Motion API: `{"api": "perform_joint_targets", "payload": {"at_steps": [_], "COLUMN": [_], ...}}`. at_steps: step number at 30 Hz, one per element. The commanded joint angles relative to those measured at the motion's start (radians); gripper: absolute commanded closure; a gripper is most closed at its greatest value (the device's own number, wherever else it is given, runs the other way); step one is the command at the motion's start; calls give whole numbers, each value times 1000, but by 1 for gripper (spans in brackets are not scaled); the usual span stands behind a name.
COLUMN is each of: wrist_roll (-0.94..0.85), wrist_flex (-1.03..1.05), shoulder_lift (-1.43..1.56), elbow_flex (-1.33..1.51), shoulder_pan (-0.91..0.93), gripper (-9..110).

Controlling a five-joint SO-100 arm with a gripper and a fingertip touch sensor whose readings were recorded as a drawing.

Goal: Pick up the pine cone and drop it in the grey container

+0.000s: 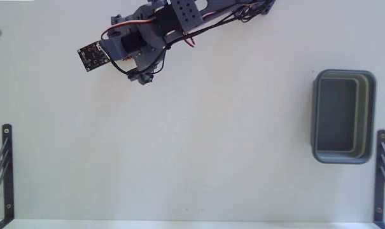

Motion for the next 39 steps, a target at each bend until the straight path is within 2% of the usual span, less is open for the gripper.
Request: {"api": "perform_joint_targets", "payload": {"at_steps": [1, 39], "wrist_roll": [5, 5], "wrist_flex": [-37, -317], "shoulder_lift": [32, -25], "elbow_flex": [18, 241], "shoulder_pan": [20, 20], "gripper": [-9, -9]}}
